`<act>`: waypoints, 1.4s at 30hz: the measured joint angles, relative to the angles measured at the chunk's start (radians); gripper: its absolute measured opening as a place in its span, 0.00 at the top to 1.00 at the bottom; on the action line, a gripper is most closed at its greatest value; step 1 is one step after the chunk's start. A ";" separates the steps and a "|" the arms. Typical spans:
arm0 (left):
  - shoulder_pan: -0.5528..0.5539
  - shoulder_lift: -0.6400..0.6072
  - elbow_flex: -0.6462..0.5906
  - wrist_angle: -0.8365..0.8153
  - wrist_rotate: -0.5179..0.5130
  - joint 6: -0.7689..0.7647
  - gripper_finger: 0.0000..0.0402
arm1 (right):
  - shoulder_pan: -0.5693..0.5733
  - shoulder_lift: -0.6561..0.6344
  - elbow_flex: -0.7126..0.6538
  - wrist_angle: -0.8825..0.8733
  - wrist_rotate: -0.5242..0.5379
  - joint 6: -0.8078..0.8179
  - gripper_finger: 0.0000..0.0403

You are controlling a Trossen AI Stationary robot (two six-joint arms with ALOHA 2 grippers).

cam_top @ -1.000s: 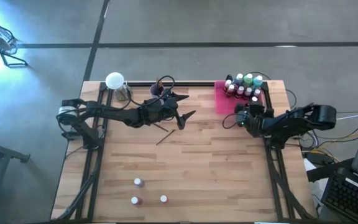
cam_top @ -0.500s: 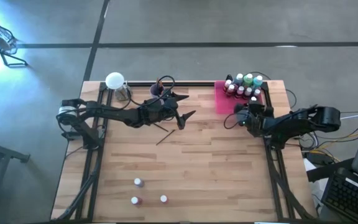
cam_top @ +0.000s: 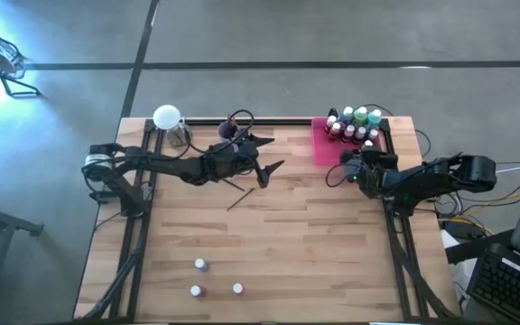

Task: Pick & Place Paint Supplies
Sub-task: Put the gold black paint brush into the purple cup

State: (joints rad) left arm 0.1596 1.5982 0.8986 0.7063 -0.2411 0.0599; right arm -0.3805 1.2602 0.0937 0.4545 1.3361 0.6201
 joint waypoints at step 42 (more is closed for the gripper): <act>0.002 0.001 -0.002 -0.105 -0.007 -0.006 0.07 | 0.325 -0.291 0.373 -0.039 -1.251 -0.766 0.81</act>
State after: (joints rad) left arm 0.1617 1.5990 0.8970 0.6009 -0.2485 0.0542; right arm -0.0559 0.9688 0.4664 0.4160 0.0847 -0.1455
